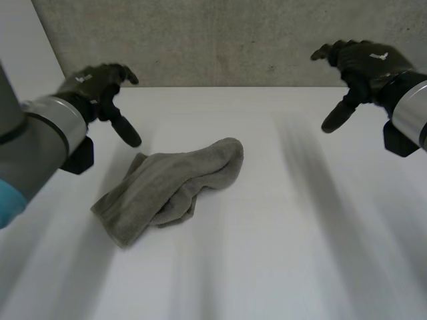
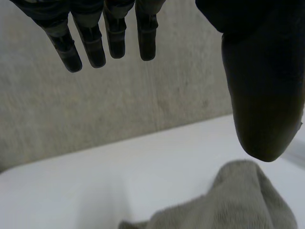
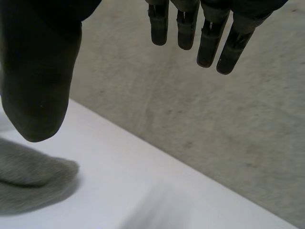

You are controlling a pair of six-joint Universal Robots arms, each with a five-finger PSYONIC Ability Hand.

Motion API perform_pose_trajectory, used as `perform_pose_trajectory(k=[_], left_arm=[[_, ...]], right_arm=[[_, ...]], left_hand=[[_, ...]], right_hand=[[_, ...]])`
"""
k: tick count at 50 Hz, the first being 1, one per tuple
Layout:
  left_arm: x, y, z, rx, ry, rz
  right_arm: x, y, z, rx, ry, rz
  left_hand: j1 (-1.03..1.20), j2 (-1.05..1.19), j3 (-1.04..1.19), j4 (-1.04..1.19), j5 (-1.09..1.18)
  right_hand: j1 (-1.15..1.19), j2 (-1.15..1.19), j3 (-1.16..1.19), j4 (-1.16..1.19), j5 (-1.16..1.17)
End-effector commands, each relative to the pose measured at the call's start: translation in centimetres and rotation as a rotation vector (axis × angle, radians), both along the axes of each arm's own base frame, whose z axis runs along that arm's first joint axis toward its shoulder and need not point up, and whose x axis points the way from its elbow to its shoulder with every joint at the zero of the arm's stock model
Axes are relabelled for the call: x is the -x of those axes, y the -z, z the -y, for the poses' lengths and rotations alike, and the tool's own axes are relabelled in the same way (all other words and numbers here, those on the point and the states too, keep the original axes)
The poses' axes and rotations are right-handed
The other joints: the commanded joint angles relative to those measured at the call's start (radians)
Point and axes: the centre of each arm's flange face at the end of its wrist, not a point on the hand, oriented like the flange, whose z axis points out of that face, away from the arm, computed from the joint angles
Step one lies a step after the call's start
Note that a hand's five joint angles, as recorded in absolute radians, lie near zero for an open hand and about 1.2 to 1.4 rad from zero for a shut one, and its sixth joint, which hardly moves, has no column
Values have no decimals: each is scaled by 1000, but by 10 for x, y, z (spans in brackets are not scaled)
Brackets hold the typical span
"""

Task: Fold the towel.

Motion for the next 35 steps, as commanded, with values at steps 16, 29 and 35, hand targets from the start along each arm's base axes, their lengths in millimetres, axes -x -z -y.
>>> perform_pose_trajectory(k=[16, 29, 35], left_arm=[[22, 140, 37, -223, 38, 192], [54, 122, 20, -137, 128, 165], [100, 101, -10, -40, 256, 125]], right_arm=[[-13, 31, 3, -82, -57, -39], [-16, 28, -2, -59, -73, -59], [-16, 24, -3, -46, -73, -58]], left_hand=[[870, 874, 870, 862, 890], [1148, 1152, 1148, 1140, 1168], [1148, 1152, 1148, 1140, 1168]], right_hand=[[-57, -84, -65, -83, -57], [-57, -84, -65, -83, -57], [-57, -84, -65, -83, -57]])
